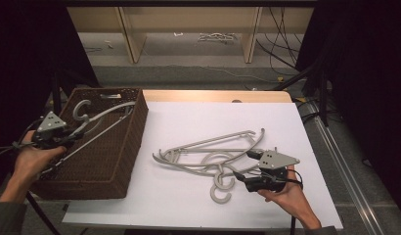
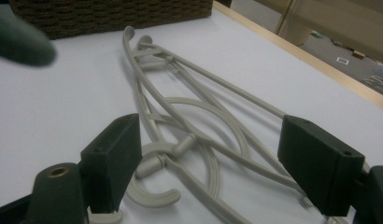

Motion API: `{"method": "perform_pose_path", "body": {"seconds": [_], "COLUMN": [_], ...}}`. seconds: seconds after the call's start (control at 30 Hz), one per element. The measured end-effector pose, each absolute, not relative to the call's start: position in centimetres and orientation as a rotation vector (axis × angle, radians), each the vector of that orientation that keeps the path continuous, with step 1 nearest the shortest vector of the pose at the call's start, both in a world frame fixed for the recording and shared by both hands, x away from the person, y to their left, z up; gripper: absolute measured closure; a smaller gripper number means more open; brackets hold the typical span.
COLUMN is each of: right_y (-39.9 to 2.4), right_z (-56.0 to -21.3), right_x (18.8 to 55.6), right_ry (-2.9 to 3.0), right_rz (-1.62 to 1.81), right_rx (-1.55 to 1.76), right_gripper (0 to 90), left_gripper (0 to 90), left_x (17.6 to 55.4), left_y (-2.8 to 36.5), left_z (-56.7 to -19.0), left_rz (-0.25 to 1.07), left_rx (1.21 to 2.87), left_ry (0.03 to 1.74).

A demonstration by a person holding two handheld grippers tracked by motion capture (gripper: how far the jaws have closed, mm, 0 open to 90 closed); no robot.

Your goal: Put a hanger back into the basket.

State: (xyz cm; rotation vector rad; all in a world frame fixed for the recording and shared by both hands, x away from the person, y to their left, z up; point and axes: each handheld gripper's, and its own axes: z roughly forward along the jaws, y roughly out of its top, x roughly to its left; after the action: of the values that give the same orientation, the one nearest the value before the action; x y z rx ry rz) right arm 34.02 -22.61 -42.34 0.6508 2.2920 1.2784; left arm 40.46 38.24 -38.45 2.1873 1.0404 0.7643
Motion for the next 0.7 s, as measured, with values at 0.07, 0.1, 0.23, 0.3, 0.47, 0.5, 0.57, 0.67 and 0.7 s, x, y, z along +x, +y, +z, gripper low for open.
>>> {"method": "perform_pose_path", "body": {"seconds": [0.07,0.1,0.23,0.3,0.47,0.5,0.57,0.67,0.7], "right_y": [-22.6,-22.6,-22.6,-22.6,-22.6,-22.6,-22.6,-22.6,-22.5], "right_z": [-42.4,-42.4,-42.4,-42.4,-42.5,-42.5,-42.5,-42.5,-42.5], "right_x": [34.0,34.1,34.0,34.0,34.0,34.1,34.1,34.0,34.1], "right_ry": [2.295,2.285,2.296,2.294,2.291,2.289,2.293,2.294,2.287], "right_rz": [1.278,1.286,1.276,1.278,1.284,1.284,1.283,1.281,1.285], "right_rx": [0.65,0.652,0.649,0.65,0.648,0.65,0.65,0.65,0.65], "right_gripper": [22.8,22.8,22.8,22.8,22.8,22.7,22.7,22.7,22.7], "left_gripper": [78.4,78.3,78.5,78.3,77.3,77.3,77.6,77.5,77.4], "left_x": [40.7,40.8,41.1,41.2,41.1,41.1,41.0,40.9,40.9], "left_y": [37.9,37.7,37.2,37.1,37.2,37.2,37.0,36.6,36.4], "left_z": [-38.9,-39.2,-40.1,-40.5,-41.3,-41.4,-41.6,-41.8,-41.9], "left_rz": [0.744,0.734,0.684,0.665,0.613,0.606,0.592,0.566,0.559], "left_rx": [2.2,2.204,2.225,2.226,2.244,2.245,2.252,2.274,2.282], "left_ry": [1.049,1.055,1.068,1.083,1.097,1.096,1.092,1.074,1.068]}}
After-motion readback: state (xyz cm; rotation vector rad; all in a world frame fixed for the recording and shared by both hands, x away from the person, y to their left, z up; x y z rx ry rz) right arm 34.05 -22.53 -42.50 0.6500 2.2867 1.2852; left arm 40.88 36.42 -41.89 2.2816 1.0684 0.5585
